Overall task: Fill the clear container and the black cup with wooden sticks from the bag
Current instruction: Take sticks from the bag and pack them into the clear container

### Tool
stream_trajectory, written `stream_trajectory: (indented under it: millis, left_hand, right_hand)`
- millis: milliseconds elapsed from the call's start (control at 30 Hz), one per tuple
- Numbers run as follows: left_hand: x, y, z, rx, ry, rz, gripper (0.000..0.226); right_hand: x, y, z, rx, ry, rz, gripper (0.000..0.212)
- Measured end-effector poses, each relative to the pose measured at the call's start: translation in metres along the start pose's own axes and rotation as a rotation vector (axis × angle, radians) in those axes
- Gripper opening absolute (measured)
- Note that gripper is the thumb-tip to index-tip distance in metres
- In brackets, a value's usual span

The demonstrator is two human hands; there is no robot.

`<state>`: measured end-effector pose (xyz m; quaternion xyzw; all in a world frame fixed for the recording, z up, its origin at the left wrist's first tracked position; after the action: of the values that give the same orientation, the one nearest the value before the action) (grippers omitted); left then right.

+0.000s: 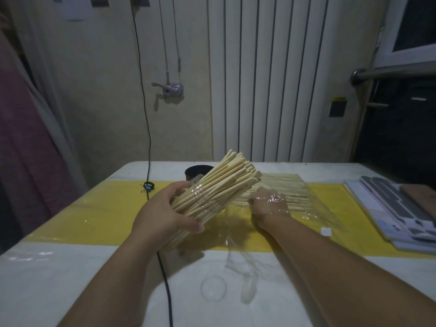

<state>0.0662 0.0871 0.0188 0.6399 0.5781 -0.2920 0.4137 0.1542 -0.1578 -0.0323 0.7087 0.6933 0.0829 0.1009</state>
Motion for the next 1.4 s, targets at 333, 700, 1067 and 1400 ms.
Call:
stream_trajectory:
  millis: [333,700,1067,1400]
  left_hand:
    - [0.0,0.0,0.0,0.0,0.007,-0.005,0.082]
    - [-0.001,0.0,0.0,0.005,0.011,-0.001,0.085]
    - [-0.002,-0.001,0.0,0.006,0.0,-0.013,0.083]
    - [-0.004,-0.003,0.001,0.015,0.002,0.004,0.083]
  right_hand:
    - [-0.001,-0.002,-0.007,0.085,0.082,-0.025,0.031]
    - [-0.001,-0.004,-0.01,0.106,0.112,-0.005,0.02]
    - [-0.007,-0.009,-0.023,0.265,0.16,-0.11,0.021]
    - [-0.005,-0.018,-0.02,0.234,0.19,-0.12,0.019]
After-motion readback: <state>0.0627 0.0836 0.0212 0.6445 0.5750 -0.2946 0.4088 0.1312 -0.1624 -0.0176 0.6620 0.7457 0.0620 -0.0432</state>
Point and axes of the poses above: each hand's wrist, its own y-axis towards the middle knuckle, its own z-axis out of the palm, x = y × z, the point moved 2 cm from there along y, towards the middle knuckle, and after that the axes turned 4 degrees about -z, right-handed, at the moved point
